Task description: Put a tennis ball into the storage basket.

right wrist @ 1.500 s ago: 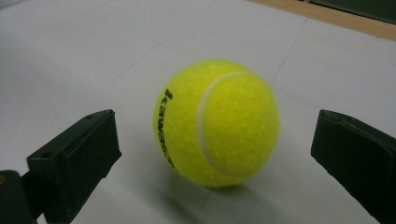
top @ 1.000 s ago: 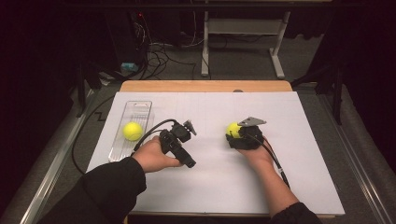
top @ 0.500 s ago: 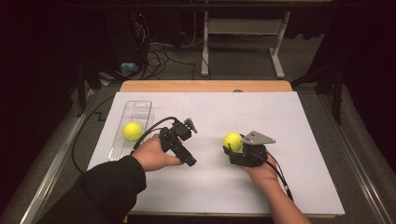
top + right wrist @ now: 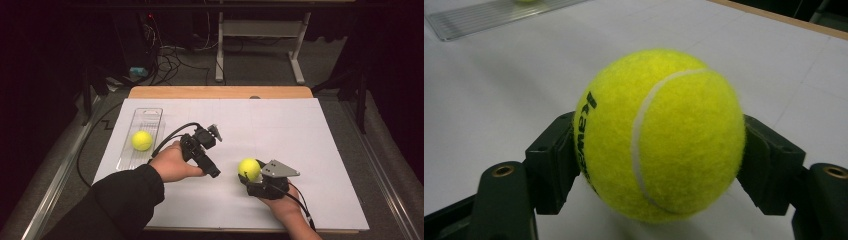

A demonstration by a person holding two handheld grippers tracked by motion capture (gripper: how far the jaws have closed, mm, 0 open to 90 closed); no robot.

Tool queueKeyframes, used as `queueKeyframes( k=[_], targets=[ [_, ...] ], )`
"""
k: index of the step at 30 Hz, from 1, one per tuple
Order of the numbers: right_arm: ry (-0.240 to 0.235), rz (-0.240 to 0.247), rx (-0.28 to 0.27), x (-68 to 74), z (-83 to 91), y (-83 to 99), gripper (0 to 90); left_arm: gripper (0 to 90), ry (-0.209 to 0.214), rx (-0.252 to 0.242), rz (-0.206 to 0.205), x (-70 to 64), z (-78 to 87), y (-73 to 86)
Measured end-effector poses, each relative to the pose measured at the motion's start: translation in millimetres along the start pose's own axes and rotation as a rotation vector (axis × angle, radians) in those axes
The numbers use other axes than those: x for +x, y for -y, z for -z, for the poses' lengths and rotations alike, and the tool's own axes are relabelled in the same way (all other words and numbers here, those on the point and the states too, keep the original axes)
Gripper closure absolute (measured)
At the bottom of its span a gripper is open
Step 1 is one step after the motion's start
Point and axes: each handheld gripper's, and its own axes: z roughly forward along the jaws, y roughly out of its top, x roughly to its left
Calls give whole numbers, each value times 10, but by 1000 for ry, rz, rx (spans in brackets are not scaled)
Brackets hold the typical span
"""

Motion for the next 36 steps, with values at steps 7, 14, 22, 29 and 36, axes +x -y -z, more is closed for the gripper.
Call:
queueKeyframes(
  k=[7, 14, 22, 29, 36],
  targets=[
    [-44, 23, -27, 161, -50, -44, 271, 7, 2, 12, -11, -101, 17, -130],
    [-88, 42, -61, 311, -53, -99, 271, 7, 32, 17, -28, -198, -38, -211],
    [-119, 52, -101, 418, -20, -152, 271, 7, 62, 40, -50, -301, -179, -308],
    [-129, 63, -125, 475, 7, -187, 271, 31, 101, 67, -56, -326, -272, -334],
    [-117, 63, -123, 449, 8, -187, 270, 232, 173, 52, -65, -326, -272, -332]
  ],
)
